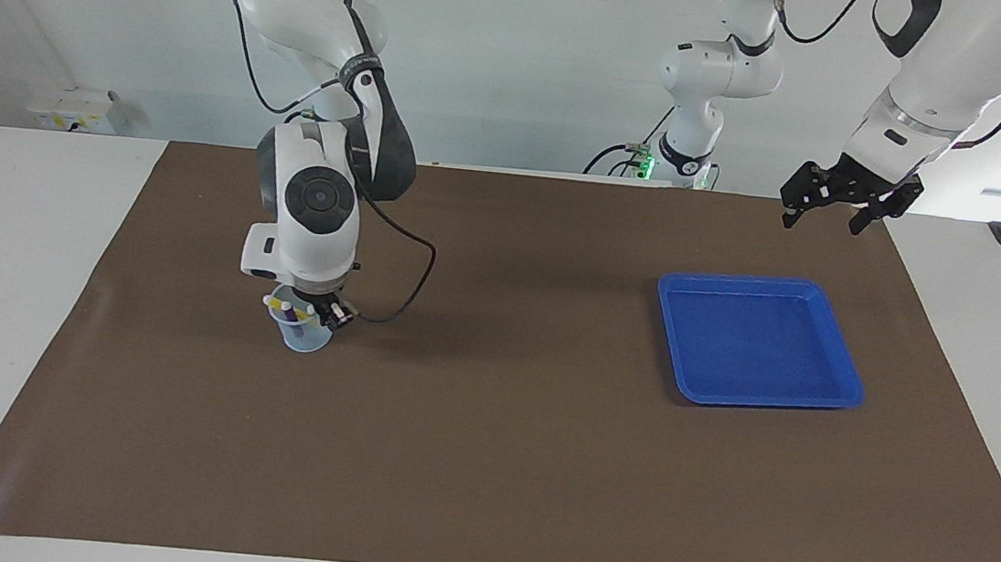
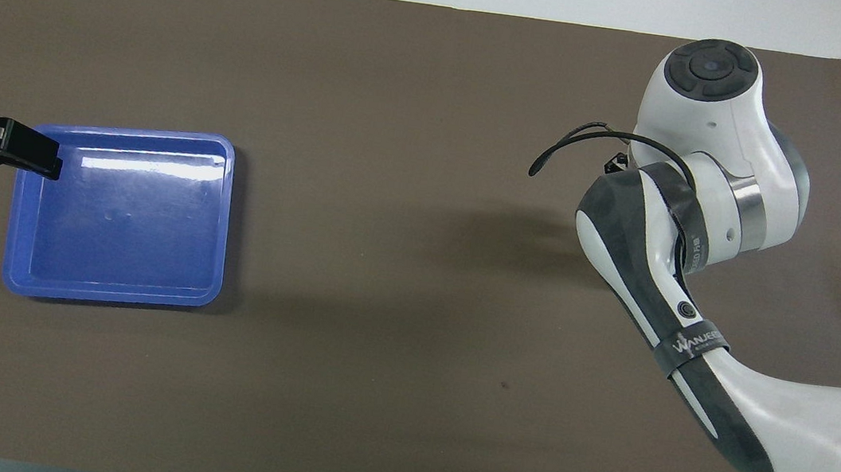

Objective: Right arm passes pens to left for tray arrangement

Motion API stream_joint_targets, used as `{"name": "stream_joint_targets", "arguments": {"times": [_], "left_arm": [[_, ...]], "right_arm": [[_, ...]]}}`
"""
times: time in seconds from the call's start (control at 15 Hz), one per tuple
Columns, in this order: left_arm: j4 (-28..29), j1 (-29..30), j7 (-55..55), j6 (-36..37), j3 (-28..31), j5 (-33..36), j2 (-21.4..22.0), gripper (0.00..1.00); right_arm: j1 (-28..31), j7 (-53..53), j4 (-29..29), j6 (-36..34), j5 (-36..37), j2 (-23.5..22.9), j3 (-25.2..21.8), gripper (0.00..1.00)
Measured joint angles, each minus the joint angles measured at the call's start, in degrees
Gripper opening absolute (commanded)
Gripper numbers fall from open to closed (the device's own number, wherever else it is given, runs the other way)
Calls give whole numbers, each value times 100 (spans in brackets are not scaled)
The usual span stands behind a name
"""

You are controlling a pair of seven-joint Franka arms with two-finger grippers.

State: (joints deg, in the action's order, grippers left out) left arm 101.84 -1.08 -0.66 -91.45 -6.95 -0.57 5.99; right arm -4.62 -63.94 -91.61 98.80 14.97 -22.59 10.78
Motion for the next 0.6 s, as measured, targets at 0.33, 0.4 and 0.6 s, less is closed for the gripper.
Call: {"name": "stream_joint_targets", "arguments": {"times": [0.33,0.4,0.6], "left_arm": [[1303,-523,-771,-1284,-28,-511,565,100],[1475,-676,-1202,-1641,-30,-663,585,100],[1758,-1026,-2347,-2466,-41,-928,523,100]], "right_arm": [[29,-9,0,3,0,0,-2,33],[32,-9,0,3,0,0,-2,24],[36,-12,10,-7,21,7,-3,0]]}}
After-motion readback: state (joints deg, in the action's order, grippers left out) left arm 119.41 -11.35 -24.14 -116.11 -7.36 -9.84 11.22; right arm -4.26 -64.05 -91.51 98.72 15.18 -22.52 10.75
